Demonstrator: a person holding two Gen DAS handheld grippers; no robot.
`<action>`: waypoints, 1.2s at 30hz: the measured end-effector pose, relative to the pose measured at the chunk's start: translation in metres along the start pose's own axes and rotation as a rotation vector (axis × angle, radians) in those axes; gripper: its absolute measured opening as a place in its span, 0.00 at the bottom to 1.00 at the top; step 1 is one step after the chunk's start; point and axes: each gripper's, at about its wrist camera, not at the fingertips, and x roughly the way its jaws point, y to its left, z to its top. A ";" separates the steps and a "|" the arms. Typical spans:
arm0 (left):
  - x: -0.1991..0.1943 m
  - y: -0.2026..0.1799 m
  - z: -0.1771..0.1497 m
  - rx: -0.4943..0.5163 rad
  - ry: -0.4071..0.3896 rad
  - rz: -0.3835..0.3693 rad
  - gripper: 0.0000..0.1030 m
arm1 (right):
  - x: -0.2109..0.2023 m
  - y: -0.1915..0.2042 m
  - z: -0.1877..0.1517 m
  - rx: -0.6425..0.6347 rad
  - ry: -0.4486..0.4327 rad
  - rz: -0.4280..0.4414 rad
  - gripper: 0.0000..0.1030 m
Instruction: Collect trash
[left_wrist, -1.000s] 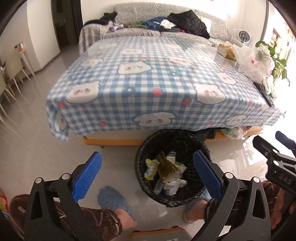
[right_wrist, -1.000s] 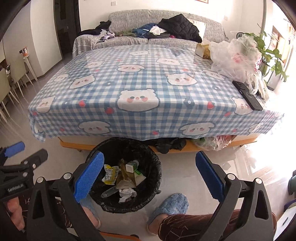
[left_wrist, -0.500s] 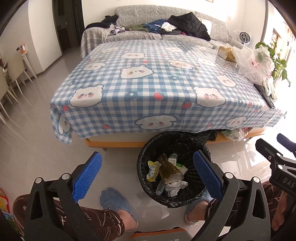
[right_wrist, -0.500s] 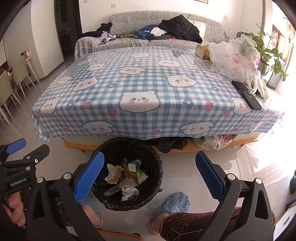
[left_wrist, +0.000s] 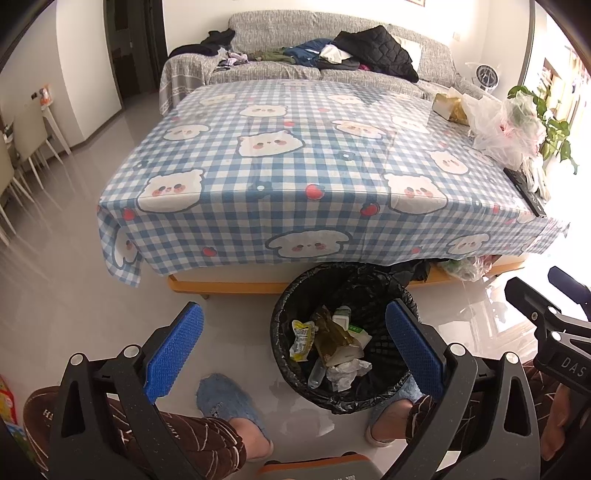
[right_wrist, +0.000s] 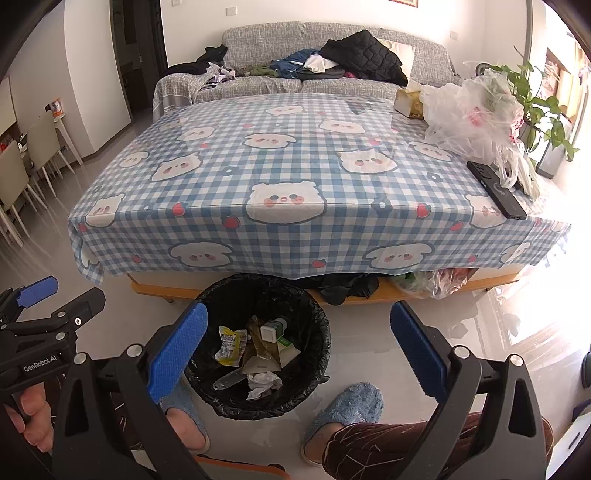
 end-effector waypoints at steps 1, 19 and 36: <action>0.001 0.000 0.000 -0.001 0.001 -0.002 0.94 | 0.000 0.000 0.000 0.001 0.000 0.000 0.93; 0.005 -0.003 -0.002 0.002 0.012 -0.003 0.94 | 0.002 0.000 0.000 0.000 0.005 0.001 0.93; 0.005 -0.003 -0.002 0.004 0.015 -0.004 0.94 | 0.003 -0.002 -0.002 0.001 0.005 0.002 0.93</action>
